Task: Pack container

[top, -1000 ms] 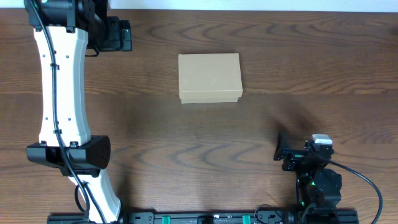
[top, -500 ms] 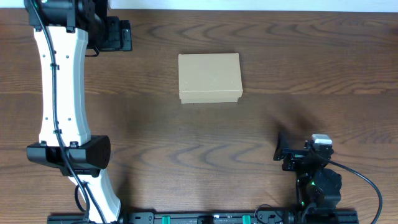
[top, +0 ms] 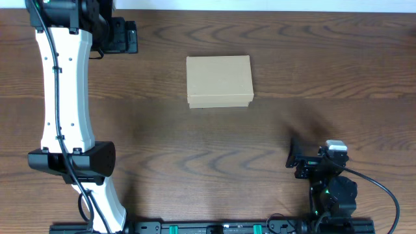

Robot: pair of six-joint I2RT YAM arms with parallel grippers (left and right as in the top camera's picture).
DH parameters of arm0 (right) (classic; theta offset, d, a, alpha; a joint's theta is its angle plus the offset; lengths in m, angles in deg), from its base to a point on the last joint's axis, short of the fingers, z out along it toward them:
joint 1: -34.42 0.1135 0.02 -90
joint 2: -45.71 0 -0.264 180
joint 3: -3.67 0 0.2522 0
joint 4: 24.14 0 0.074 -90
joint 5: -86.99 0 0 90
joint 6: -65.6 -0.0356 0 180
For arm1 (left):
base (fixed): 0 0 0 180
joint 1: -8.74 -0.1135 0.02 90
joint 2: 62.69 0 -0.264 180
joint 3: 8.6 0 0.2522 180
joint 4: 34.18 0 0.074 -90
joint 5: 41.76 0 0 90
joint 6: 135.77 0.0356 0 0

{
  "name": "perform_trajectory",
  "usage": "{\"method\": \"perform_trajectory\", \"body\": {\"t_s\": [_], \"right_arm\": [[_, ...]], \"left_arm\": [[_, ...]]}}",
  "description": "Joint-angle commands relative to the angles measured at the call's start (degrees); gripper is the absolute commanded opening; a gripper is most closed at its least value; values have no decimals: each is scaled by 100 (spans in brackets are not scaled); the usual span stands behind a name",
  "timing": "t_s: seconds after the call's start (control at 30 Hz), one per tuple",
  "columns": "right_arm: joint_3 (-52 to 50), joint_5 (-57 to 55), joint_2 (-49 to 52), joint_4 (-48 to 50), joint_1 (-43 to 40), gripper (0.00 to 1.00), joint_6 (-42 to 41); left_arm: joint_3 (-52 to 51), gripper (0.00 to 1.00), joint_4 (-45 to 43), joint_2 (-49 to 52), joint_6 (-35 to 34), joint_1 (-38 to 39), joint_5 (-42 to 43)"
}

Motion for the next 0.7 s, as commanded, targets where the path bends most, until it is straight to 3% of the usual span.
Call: {"method": "perform_trajectory", "body": {"t_s": [0.0, 0.37, 0.67], "right_arm": [[-57, -39, -52, 9, 7, 99, 2], [-57, -39, -52, 9, 7, 99, 2], [-57, -39, -52, 9, 7, 99, 2]], "left_arm": [[103, 96, 24, -81, 20, -11, -39], [57, 95, -70, -529, 22, -7, -52], [-1486, 96, -2544, -1773, 20, 20, -63]]}}
